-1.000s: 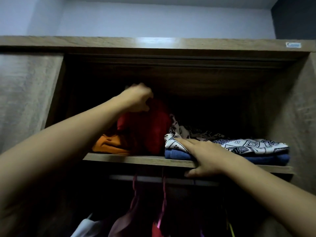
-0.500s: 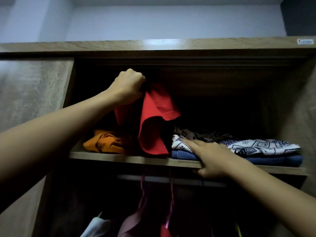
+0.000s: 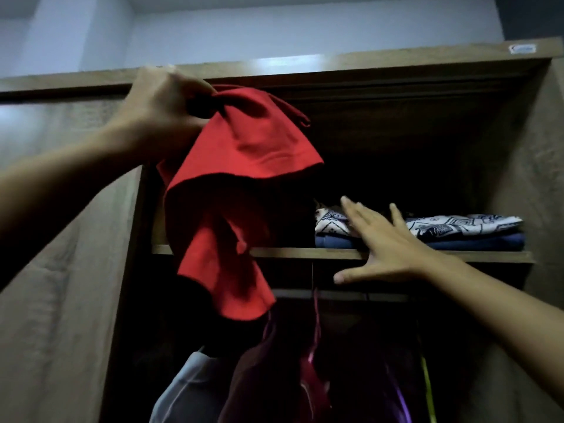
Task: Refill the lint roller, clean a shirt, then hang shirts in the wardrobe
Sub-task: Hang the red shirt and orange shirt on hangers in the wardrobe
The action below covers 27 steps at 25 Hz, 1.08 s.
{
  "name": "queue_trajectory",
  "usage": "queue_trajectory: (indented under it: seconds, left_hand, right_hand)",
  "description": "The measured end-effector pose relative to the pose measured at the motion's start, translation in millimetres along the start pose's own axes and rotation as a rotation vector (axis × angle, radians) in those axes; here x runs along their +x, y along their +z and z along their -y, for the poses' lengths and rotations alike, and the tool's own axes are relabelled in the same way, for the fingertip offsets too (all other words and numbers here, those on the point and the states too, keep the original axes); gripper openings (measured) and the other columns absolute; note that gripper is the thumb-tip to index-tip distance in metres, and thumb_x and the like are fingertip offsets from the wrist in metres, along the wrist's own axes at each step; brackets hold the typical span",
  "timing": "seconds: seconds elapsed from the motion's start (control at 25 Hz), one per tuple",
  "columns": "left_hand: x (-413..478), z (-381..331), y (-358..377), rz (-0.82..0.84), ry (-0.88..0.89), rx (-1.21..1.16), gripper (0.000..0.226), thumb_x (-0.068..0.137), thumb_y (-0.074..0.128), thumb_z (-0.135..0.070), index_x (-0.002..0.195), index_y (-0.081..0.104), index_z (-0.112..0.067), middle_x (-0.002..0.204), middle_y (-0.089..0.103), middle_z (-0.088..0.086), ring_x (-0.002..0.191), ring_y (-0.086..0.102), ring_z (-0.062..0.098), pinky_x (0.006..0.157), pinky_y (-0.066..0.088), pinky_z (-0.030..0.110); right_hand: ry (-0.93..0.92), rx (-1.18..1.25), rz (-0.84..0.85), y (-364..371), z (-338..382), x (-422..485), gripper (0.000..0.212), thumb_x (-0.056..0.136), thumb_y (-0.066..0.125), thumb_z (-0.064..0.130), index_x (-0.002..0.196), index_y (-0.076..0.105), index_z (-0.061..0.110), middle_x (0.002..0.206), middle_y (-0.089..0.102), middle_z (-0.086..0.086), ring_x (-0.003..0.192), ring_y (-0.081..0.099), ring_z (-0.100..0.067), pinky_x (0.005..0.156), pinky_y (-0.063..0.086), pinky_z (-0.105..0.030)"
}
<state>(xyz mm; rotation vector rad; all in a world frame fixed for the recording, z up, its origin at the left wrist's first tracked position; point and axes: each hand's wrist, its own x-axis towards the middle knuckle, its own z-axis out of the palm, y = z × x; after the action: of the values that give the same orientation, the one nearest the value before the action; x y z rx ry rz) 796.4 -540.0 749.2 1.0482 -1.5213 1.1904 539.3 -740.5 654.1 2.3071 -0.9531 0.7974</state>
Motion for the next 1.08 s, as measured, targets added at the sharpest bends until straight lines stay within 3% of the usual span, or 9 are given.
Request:
queue_trajectory:
  seconds: [0.16,0.24,0.32,0.48,0.56,0.64,0.76,0.92,1.08]
  left_hand:
    - [-44.7,-10.3,4.6,0.132,-0.027,-0.083,0.059,0.057,0.044,-0.055,0.085,0.073,-0.012,0.069,0.068,0.012,0.066,0.052,0.002,0.053,0.039,0.027]
    - [-81.8,-21.1,18.5,0.245,-0.028,-0.197,0.054,0.059,0.048,-0.053,0.086,0.074,-0.014,0.072,0.072,0.007,0.067,0.056,-0.004,0.057,0.043,0.027]
    - [-124.3,-37.3,32.3,0.310,-0.001,-0.287,0.044,0.064,0.054,-0.047,0.087,0.075,-0.015,0.074,0.073,0.003,0.077,0.061,-0.002,0.059,0.045,0.025]
    - [-205.4,-72.7,47.4,0.290,-0.011,-0.415,0.031,0.072,0.060,-0.036,0.090,0.073,-0.015,0.081,0.072,-0.002,0.076,0.062,0.003,0.066,0.046,0.023]
    - [-247.4,-90.3,53.9,0.320,-0.030,-0.486,0.028,0.074,0.062,-0.033,0.090,0.073,-0.014,0.086,0.072,-0.002,0.080,0.063,0.005,0.071,0.048,0.023]
    - [-290.7,-104.9,60.0,0.386,-0.067,-0.585,0.024,0.074,0.064,-0.029,0.090,0.072,-0.013,0.087,0.072,-0.002,0.082,0.063,0.006,0.073,0.048,0.025]
    - [-347.3,-115.0,64.1,0.470,-0.084,-0.703,0.022,0.078,0.066,-0.029,0.092,0.070,-0.012,0.089,0.068,-0.006,0.083,0.062,0.007,0.075,0.049,0.029]
    - [-389.2,-123.1,60.5,0.452,-0.059,-0.772,0.024,0.083,0.064,-0.026,0.092,0.070,-0.005,0.091,0.065,-0.005,0.086,0.059,0.004,0.078,0.045,0.025]
    - [-392.6,-122.9,59.7,0.441,-0.090,-0.830,0.025,0.085,0.062,-0.027,0.094,0.069,-0.005,0.094,0.064,-0.005,0.088,0.060,0.007,0.079,0.046,0.028]
  right_hand:
    - [-0.191,0.788,-0.291,-4.2,42.9,-45.4,0.110,0.047,0.040,0.096,0.141,0.003,0.052,0.154,0.023,0.013,0.141,0.023,-0.004,0.115,0.021,-0.040]
    - [-0.206,0.991,-0.287,-0.2,66.1,-66.1,0.084,0.051,0.037,0.096,0.128,0.030,0.062,0.137,0.047,0.019,0.129,0.043,-0.002,0.107,0.034,-0.034]
    - [-0.017,1.097,-0.161,9.6,84.0,-86.3,0.073,0.049,0.036,0.097,0.110,0.048,0.060,0.111,0.061,0.026,0.108,0.055,0.008,0.099,0.042,-0.031]
    - [0.132,1.039,0.141,36.8,108.9,-142.0,0.071,0.048,0.058,0.084,0.110,0.041,0.053,0.102,0.057,0.023,0.092,0.056,0.014,0.079,0.043,-0.014]
    - [0.129,1.018,0.258,54.2,114.5,-168.4,0.083,0.047,0.073,0.070,0.118,0.034,0.055,0.110,0.053,0.023,0.100,0.054,0.015,0.087,0.045,-0.011]
    - [0.115,0.928,0.379,73.3,115.8,-192.4,0.090,0.040,0.075,0.073,0.121,0.041,0.052,0.121,0.055,0.010,0.112,0.053,0.002,0.101,0.043,-0.023]
    - [0.142,0.891,0.545,91.2,119.3,-227.5,0.074,0.046,0.062,0.084,0.109,0.056,0.046,0.113,0.057,0.003,0.107,0.055,-0.007,0.099,0.045,-0.034]
    - [0.189,0.434,0.355,112.9,110.1,-258.6,0.050,0.067,0.037,0.081,0.100,0.055,0.049,0.104,0.034,0.008,0.099,0.038,-0.009,0.091,0.035,-0.033]
    - [0.141,0.432,0.384,120.0,100.2,-258.3,0.009,0.081,0.065,0.037,0.090,0.066,0.036,0.106,0.054,0.003,0.103,0.054,-0.018,0.094,0.040,-0.032]
